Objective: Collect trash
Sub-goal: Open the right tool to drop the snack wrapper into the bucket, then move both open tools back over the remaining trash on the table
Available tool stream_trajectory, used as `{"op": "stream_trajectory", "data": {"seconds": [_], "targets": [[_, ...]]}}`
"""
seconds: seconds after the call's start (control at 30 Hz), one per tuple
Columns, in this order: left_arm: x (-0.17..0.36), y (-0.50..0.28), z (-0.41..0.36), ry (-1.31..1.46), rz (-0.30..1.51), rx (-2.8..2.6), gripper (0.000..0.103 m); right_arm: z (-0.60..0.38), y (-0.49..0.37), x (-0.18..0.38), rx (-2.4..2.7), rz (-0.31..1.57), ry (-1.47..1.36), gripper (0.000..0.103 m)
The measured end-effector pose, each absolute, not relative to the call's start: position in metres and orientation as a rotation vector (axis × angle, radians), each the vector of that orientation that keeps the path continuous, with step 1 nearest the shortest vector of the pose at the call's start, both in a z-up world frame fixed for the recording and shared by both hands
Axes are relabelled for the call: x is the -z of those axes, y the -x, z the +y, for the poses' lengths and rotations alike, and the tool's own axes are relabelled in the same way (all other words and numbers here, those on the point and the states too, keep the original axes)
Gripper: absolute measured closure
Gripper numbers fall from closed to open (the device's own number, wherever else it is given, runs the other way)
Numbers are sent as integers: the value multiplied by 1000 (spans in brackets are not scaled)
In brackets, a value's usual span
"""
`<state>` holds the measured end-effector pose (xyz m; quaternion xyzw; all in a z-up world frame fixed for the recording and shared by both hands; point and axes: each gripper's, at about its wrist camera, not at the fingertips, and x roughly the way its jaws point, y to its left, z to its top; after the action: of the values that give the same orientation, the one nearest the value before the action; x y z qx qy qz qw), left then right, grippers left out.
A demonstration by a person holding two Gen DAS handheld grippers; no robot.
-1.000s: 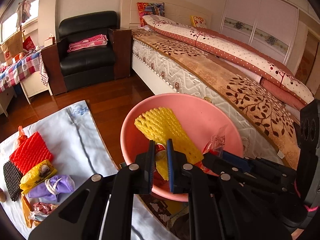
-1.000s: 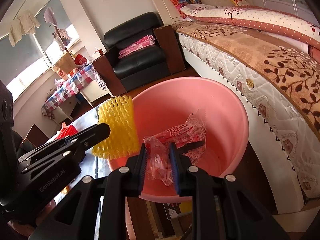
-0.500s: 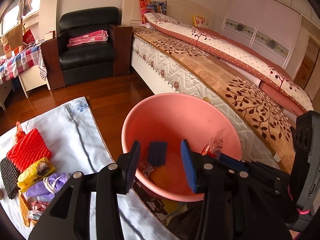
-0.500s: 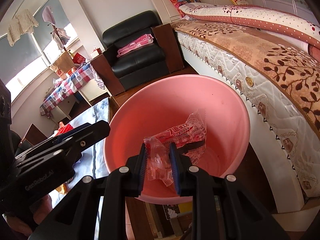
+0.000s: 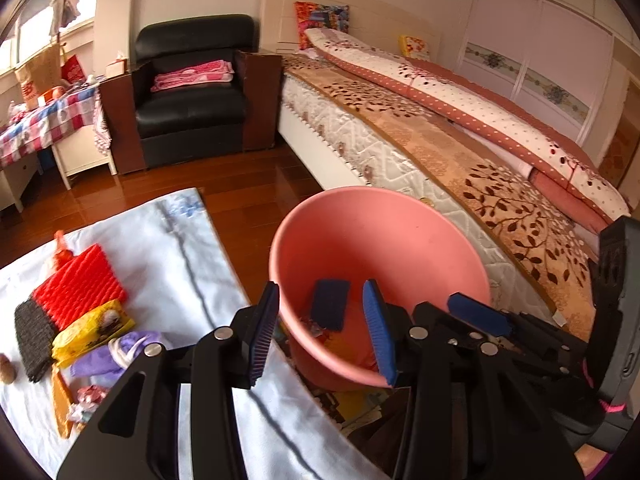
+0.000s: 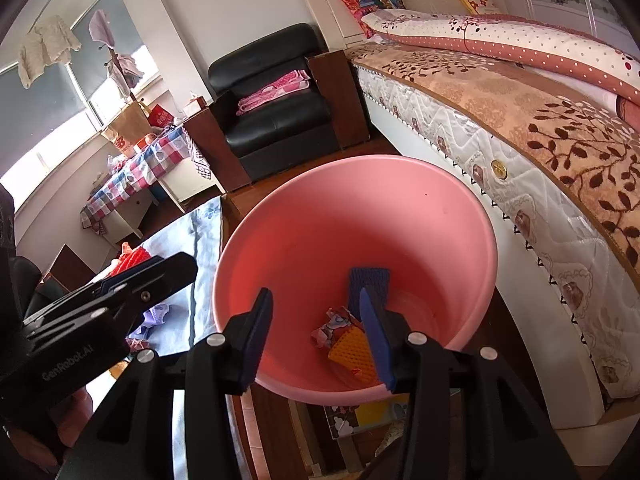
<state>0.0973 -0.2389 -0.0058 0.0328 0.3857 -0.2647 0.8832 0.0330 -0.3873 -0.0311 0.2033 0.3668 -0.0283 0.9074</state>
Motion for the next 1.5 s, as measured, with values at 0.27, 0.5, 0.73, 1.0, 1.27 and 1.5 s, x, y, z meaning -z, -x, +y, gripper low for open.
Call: {"op": "stream_trajectory", "data": {"seconds": [0.27,0.5,0.73,1.0,1.27,1.5], "targets": [[5,-85,-221,-93,791,478,59,-376,-26,25,40,751,-411,58],[-2,-73,-205,-79,778,456,59,-363,-20,16,21,742,-394,57],[-15,-61,-187,-72,726,418,59,-344,-13,2,-6,710,-363,57],[-27,-55,-154,-46,691,359,59,-311,-5,-10,-54,690,-324,57],[-16,-51,-117,-35,725,287,59,-275,-6,-13,-114,706,-277,57],[-3,-58,-77,1,769,204,59,-252,-12,-8,-151,733,-252,57]]}}
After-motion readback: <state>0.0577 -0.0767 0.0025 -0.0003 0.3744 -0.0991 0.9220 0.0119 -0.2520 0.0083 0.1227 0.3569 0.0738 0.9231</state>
